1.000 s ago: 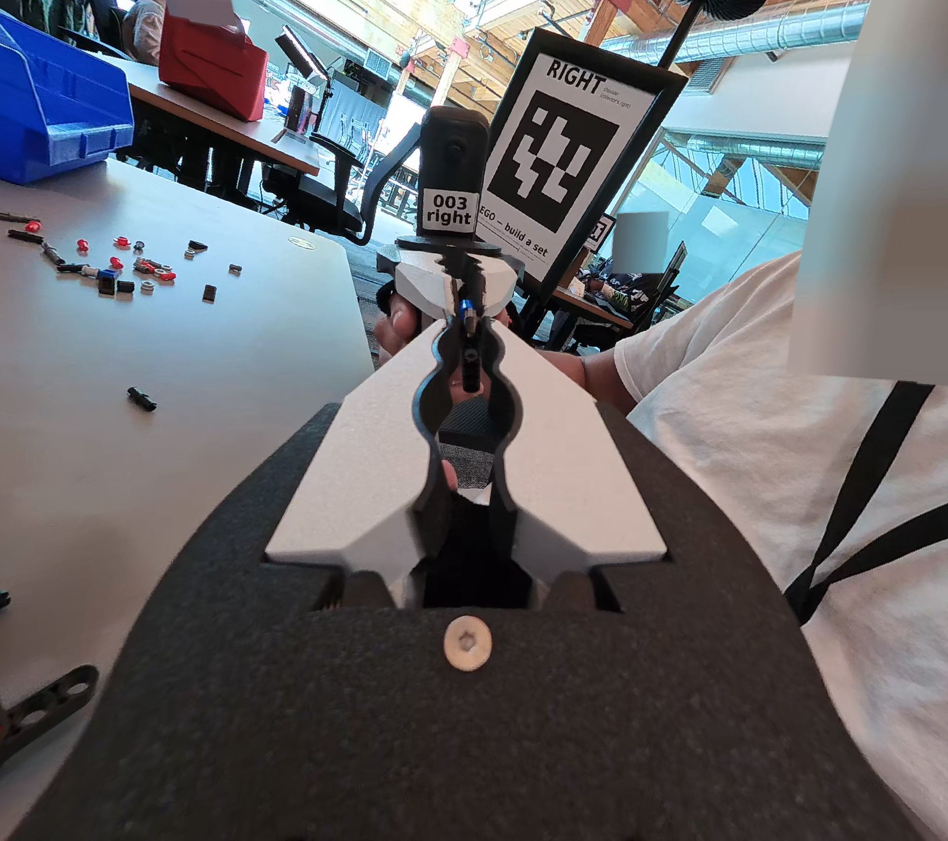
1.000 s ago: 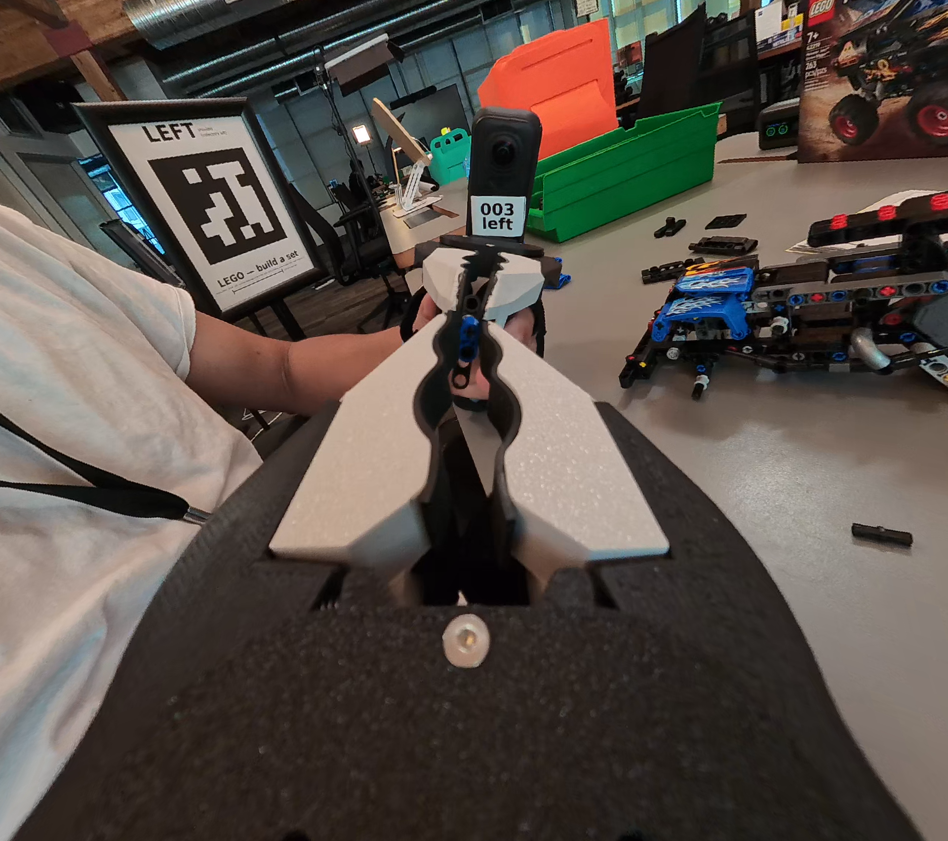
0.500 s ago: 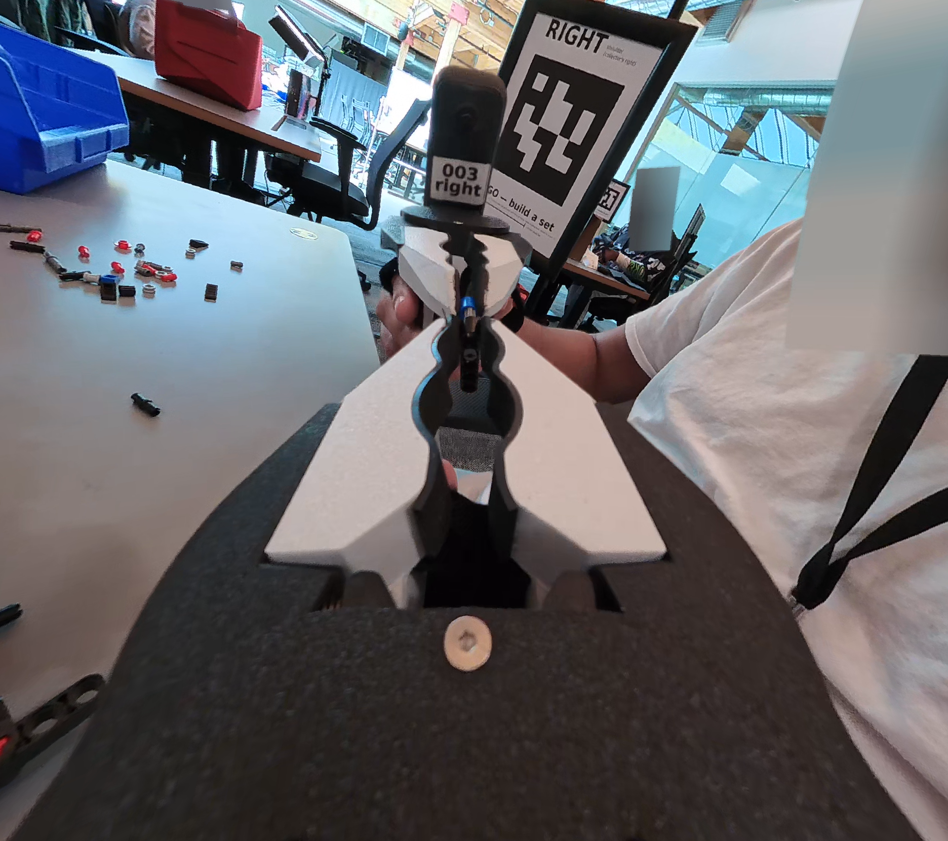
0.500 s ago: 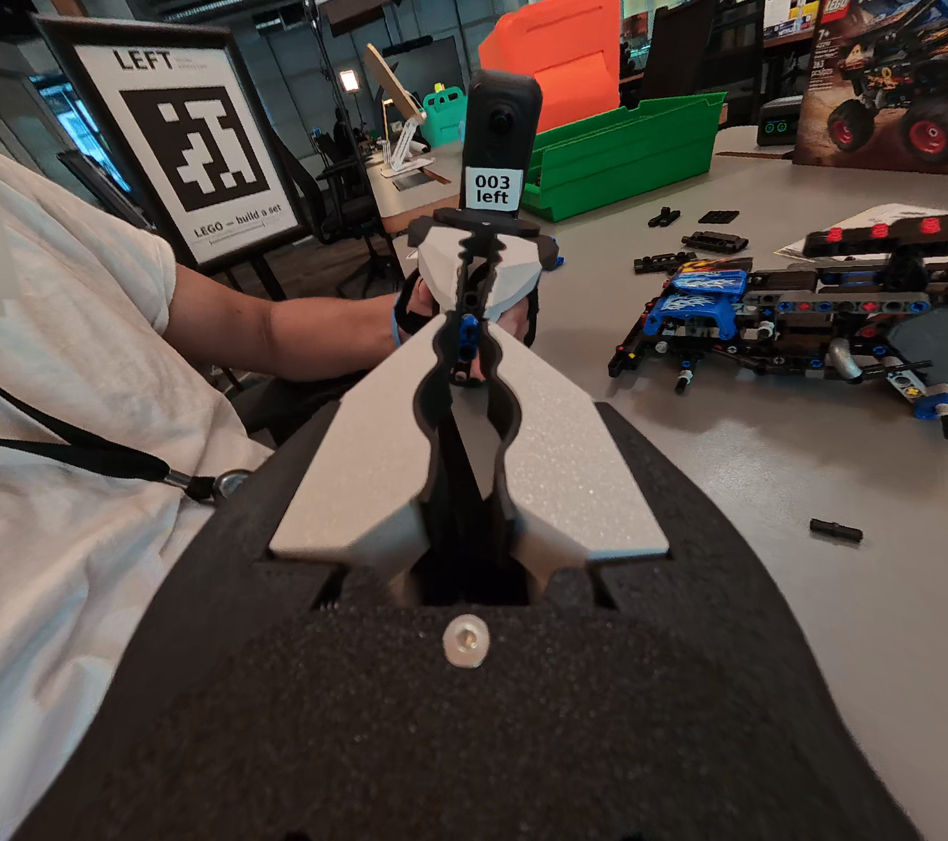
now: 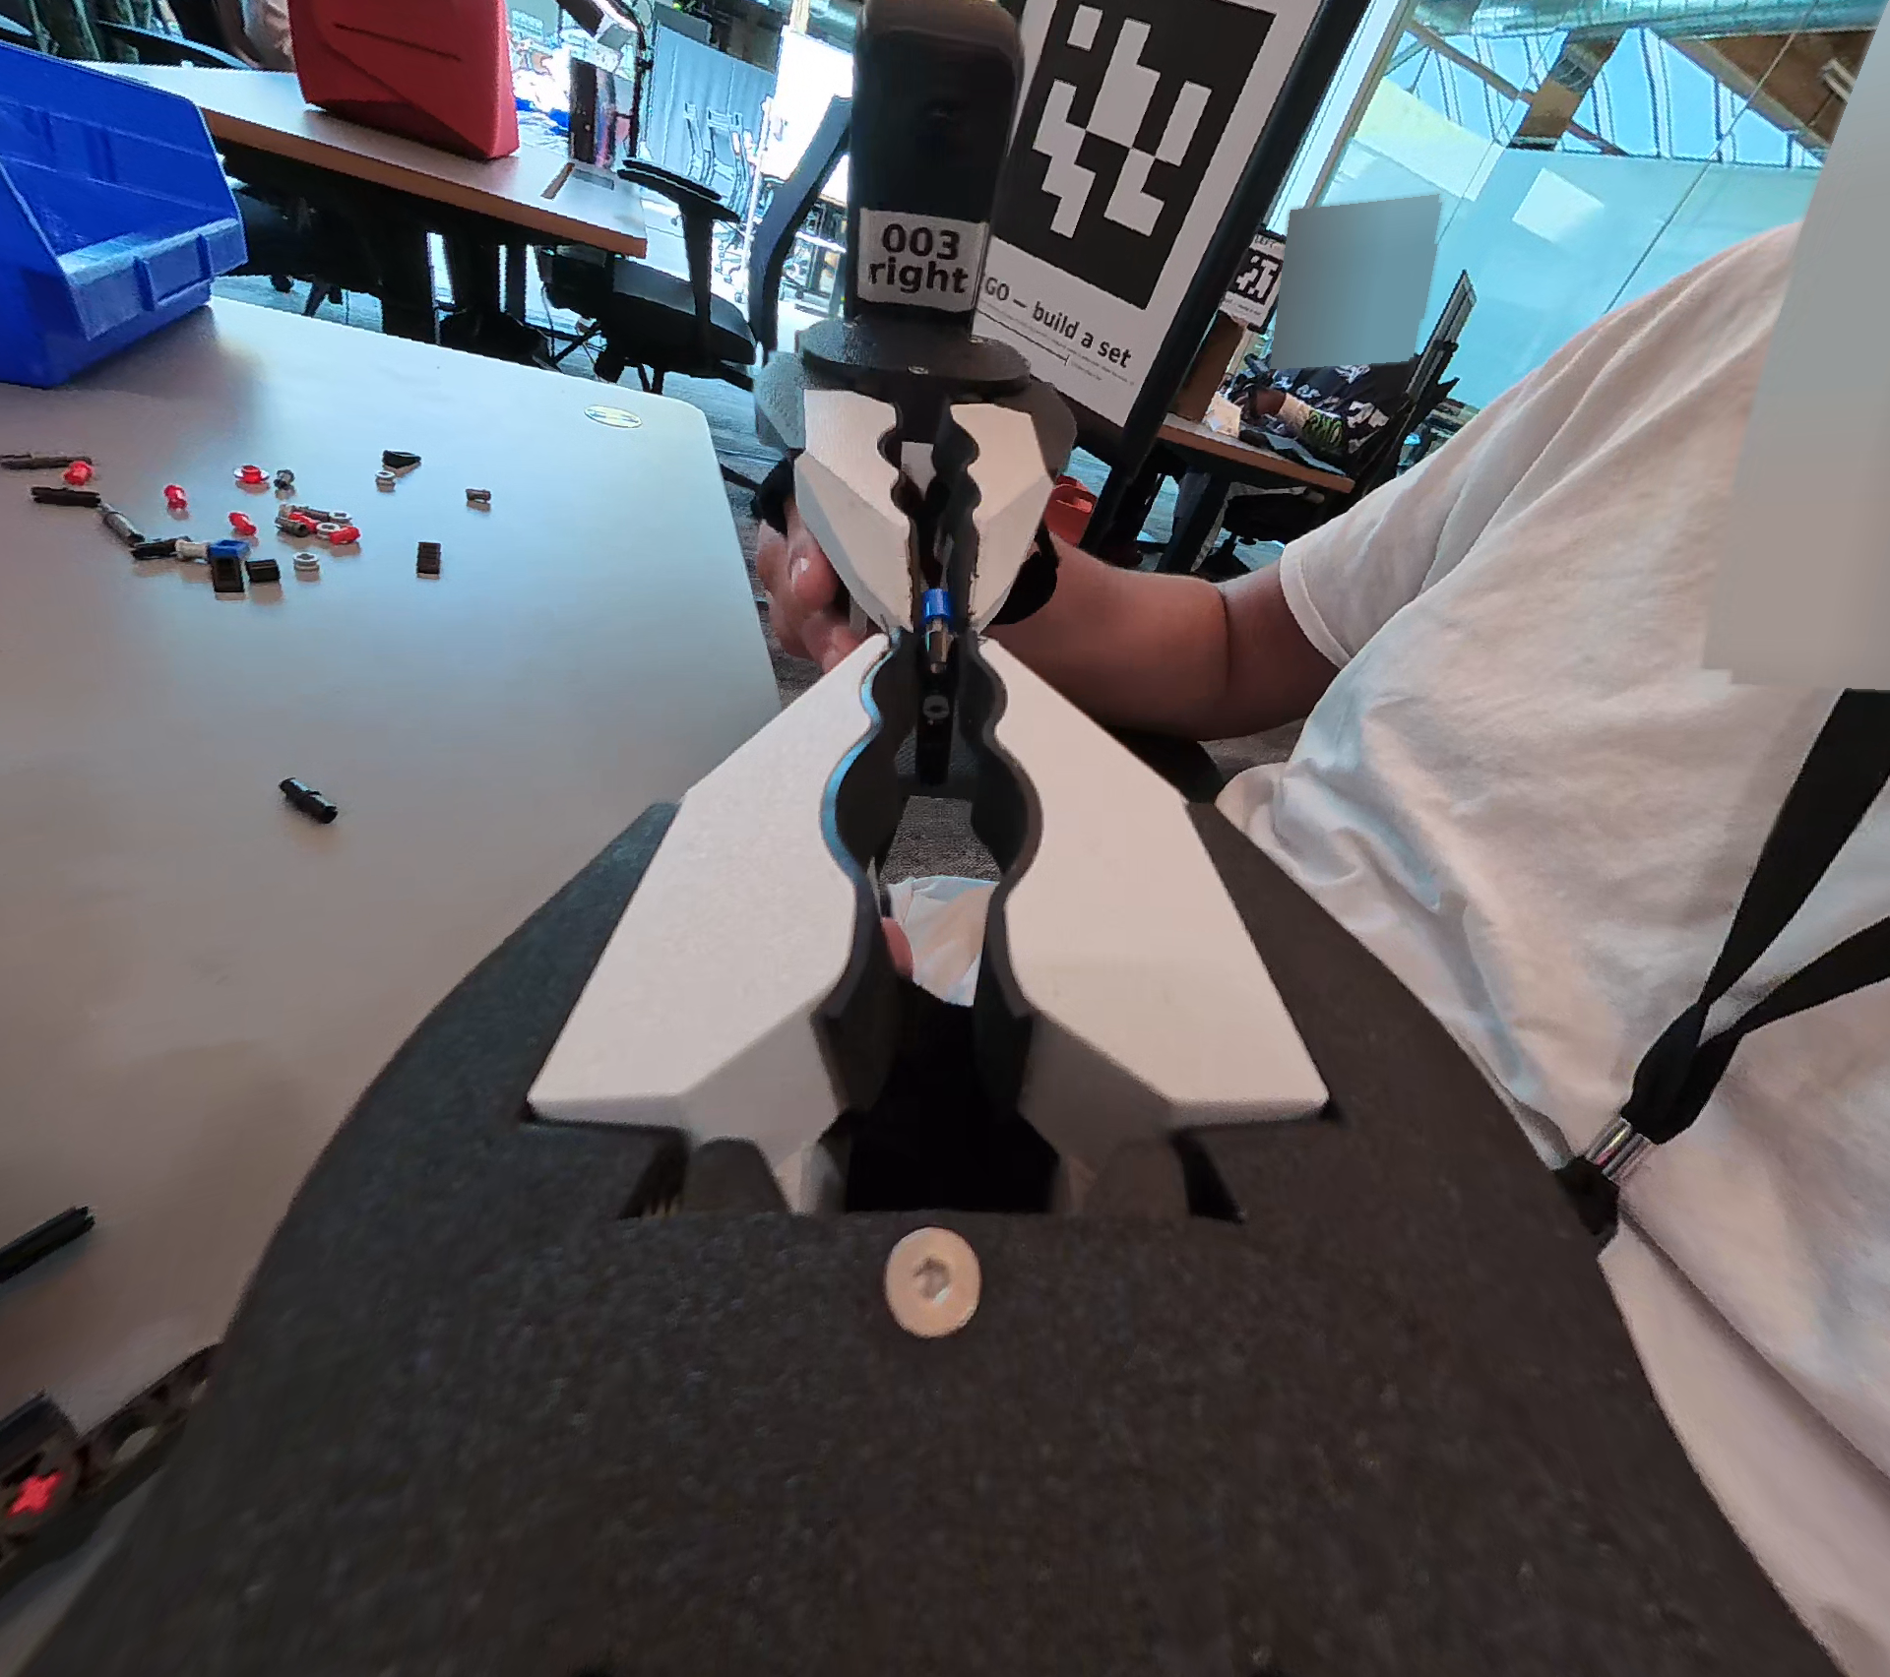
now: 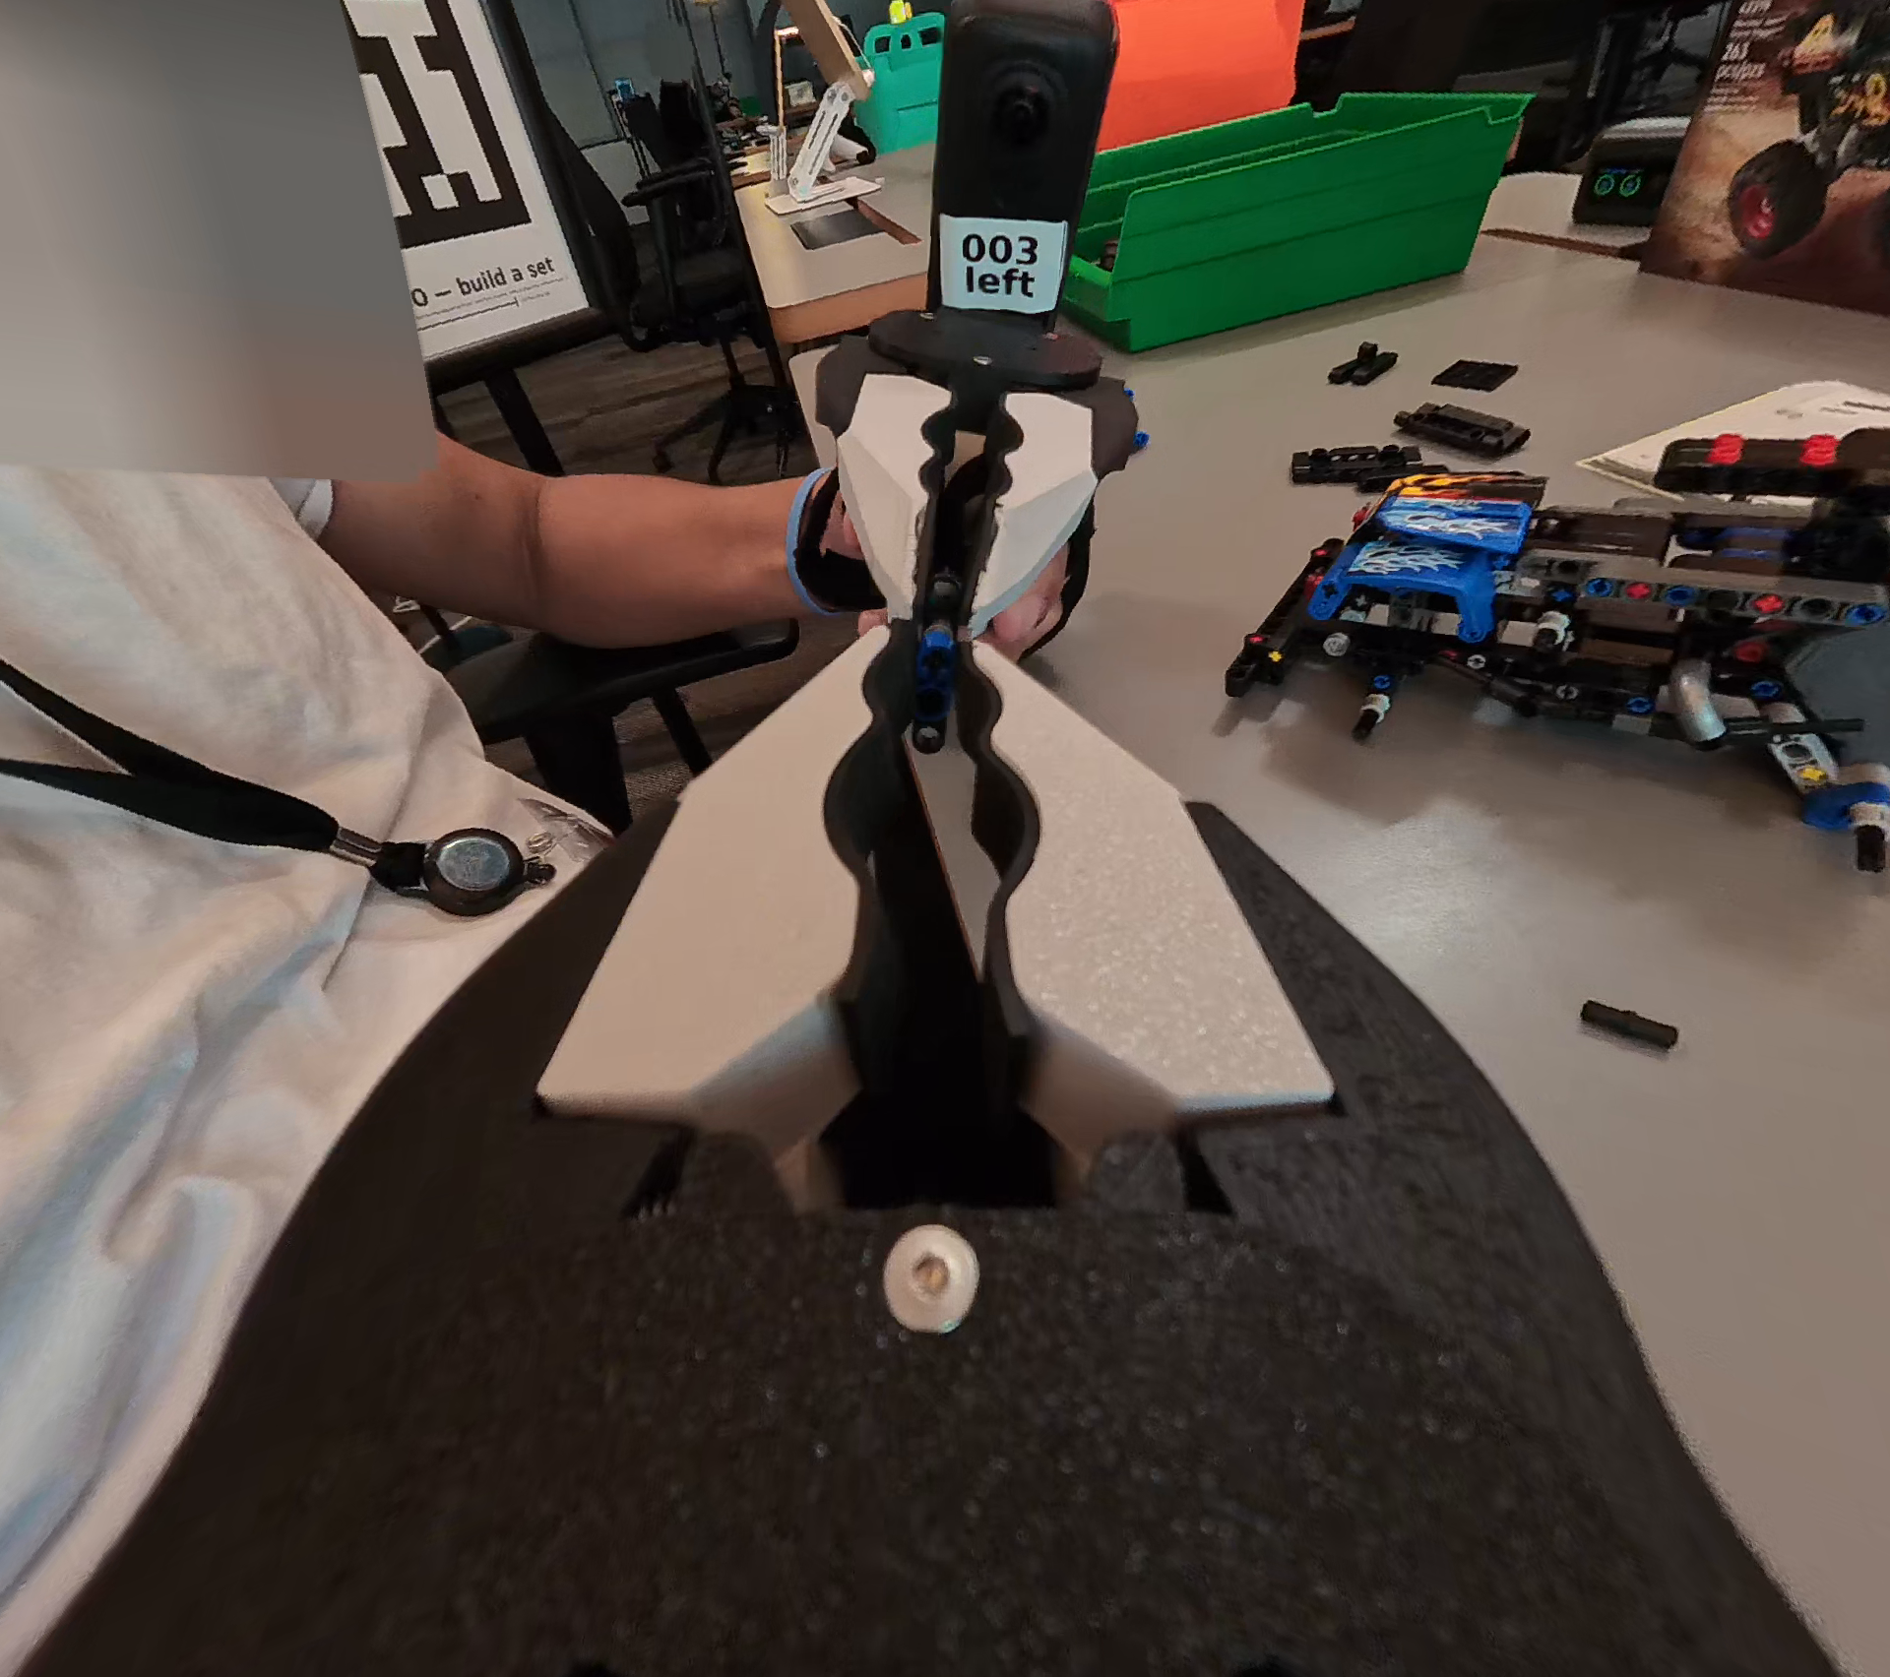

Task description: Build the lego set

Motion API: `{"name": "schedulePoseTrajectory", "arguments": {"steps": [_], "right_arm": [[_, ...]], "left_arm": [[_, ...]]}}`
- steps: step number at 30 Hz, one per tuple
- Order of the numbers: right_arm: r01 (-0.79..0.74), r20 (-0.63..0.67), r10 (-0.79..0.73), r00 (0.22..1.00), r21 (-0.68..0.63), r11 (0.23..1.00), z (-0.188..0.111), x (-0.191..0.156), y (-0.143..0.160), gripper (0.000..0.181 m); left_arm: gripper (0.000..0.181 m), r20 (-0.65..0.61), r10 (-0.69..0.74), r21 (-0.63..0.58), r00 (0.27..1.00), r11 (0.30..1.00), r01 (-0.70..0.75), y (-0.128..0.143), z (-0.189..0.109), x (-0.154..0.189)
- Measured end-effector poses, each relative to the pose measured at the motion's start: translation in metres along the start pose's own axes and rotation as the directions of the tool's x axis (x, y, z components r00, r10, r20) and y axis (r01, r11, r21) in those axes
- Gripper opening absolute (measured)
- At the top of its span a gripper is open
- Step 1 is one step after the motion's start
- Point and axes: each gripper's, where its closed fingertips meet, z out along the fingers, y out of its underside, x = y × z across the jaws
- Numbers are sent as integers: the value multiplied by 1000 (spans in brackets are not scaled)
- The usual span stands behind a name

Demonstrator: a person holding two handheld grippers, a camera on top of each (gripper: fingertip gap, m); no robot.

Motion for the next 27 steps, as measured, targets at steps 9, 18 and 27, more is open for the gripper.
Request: {"name": "schedulePoseTrajectory", "arguments": {"steps": [9,18,27], "right_arm": [[-85,3,85,996,-5,996,3,4,0,12],[-123,-26,127,992,124,985,6,12,-15,7],[-91,-20,92,996,71,993,3,10,-11,6]], "left_arm": [[5,24,0,23,1000,1000,-1,-3,-3,-4],[5,34,-35,95,999,995,32,-13,-7,-9],[5,28,-25,76,999,997,23,-11,-8,-8]]}}
